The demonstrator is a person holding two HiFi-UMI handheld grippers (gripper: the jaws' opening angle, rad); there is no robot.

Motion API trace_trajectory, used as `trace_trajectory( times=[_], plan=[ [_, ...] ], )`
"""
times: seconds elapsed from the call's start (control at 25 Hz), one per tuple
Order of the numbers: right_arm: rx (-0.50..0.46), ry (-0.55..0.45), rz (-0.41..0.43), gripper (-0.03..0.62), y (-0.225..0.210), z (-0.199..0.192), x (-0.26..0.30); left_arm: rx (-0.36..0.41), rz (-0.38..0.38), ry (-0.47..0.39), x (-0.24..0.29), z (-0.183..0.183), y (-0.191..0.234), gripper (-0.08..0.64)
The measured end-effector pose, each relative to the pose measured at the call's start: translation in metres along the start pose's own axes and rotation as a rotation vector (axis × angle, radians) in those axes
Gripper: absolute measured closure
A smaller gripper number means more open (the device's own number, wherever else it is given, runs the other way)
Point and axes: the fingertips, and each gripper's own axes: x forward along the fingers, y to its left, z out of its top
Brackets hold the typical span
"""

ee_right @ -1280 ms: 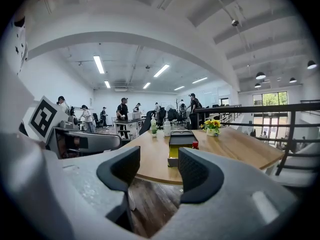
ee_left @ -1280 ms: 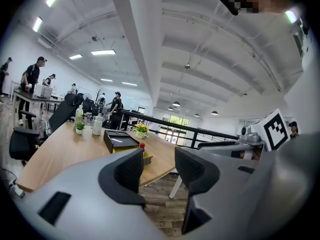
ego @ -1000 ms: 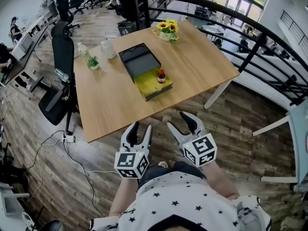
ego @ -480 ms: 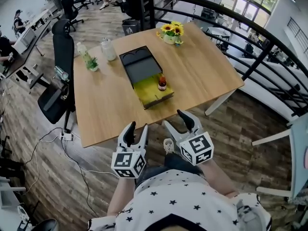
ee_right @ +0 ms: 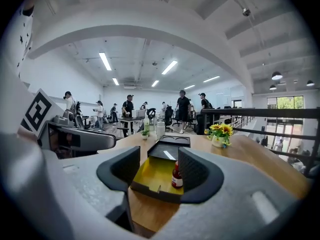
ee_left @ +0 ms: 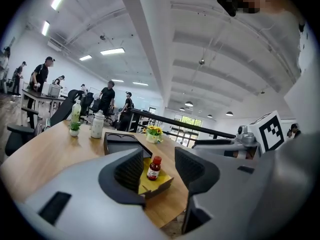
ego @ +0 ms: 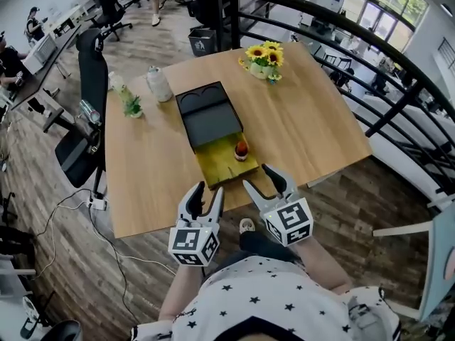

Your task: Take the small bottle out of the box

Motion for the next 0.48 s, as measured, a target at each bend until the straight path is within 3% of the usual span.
trace_trajectory(
  times=[0.48],
  plan=[
    [-0.017,0.087,0.063,0.371,-0.047,-0.023,0.077,-0.031,0.056,0.064,0.070,0.000,0.028,0.383]
  ],
)
